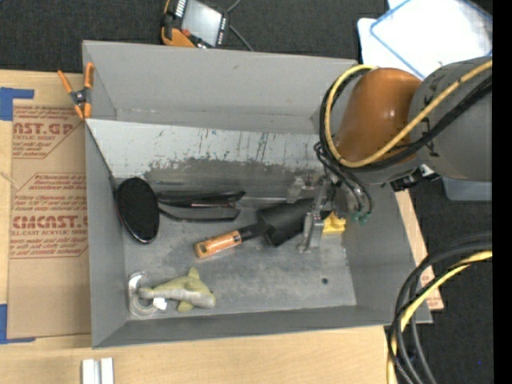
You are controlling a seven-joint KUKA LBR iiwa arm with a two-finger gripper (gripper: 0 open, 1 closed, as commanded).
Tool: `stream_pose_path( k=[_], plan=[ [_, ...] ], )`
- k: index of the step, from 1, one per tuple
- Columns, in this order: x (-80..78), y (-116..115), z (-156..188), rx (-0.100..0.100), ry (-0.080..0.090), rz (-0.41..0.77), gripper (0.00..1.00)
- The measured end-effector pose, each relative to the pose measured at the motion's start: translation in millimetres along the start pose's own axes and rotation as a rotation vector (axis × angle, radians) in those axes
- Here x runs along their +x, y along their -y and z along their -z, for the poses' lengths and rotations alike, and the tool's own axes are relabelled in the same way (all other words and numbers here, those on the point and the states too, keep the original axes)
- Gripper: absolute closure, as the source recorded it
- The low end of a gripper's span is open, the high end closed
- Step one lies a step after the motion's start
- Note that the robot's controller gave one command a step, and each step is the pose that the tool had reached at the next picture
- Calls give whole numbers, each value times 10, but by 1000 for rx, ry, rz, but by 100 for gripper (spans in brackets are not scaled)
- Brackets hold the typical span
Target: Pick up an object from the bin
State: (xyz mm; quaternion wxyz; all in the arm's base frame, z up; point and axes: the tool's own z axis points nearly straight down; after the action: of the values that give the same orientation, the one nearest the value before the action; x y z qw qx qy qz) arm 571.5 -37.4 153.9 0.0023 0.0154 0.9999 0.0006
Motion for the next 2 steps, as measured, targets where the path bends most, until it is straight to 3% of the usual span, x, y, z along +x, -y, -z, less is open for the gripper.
stream_pose_path(
  k=[1,2],
  plan=[
    [-21,372,-384,2,-2,-7,0],
    [4,134,-259,-1,6,-5,0]
  ],
)
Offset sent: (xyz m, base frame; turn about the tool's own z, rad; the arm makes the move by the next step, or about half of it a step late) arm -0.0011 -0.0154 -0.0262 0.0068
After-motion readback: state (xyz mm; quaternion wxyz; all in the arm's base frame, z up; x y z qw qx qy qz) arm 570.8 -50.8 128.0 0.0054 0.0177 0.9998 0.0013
